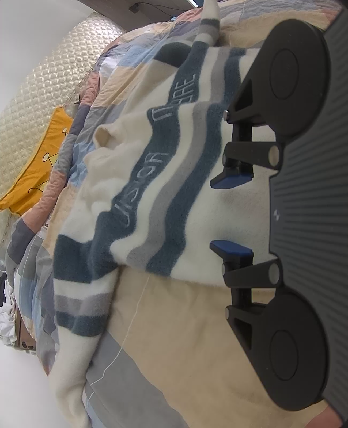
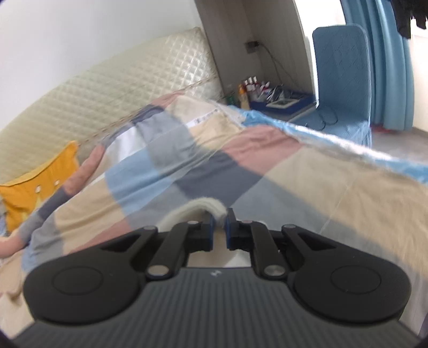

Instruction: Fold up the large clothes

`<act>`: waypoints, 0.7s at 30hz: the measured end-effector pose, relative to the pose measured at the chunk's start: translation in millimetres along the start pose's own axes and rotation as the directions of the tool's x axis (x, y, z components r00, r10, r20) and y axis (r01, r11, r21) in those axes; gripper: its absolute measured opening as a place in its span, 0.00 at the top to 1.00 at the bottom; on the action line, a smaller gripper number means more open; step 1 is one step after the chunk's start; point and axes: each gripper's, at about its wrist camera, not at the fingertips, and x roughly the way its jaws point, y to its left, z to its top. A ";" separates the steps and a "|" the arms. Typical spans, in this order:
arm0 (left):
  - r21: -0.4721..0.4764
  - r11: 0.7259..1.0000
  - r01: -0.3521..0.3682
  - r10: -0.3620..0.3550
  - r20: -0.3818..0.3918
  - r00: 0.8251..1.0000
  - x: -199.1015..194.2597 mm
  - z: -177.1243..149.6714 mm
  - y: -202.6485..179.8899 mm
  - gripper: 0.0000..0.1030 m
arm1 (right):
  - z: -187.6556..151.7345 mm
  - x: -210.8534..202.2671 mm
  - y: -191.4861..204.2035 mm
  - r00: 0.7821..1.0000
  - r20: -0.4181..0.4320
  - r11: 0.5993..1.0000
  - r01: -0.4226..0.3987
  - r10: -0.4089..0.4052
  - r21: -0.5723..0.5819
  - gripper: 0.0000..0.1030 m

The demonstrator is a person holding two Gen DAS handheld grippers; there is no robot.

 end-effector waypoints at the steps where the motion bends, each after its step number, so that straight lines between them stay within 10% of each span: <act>1: 0.000 1.000 -0.002 0.002 0.000 1.000 1.0 0.4 -0.2 0.53 | 5.4 4.3 3.5 1.000 0.009 1.000 0.000 0.000 -0.013 0.89; 8: -0.019 1.000 0.001 -0.001 -0.005 1.000 2.7 2.2 0.7 0.53 | 18.0 20.5 9.4 0.995 0.083 0.995 -0.042 0.050 -0.096 0.89; 21: -0.065 0.998 0.019 -0.021 -0.028 0.999 -10.2 14.0 8.6 0.53 | -109.3 19.8 -103.8 0.978 -0.177 0.993 0.117 -0.113 0.015 0.86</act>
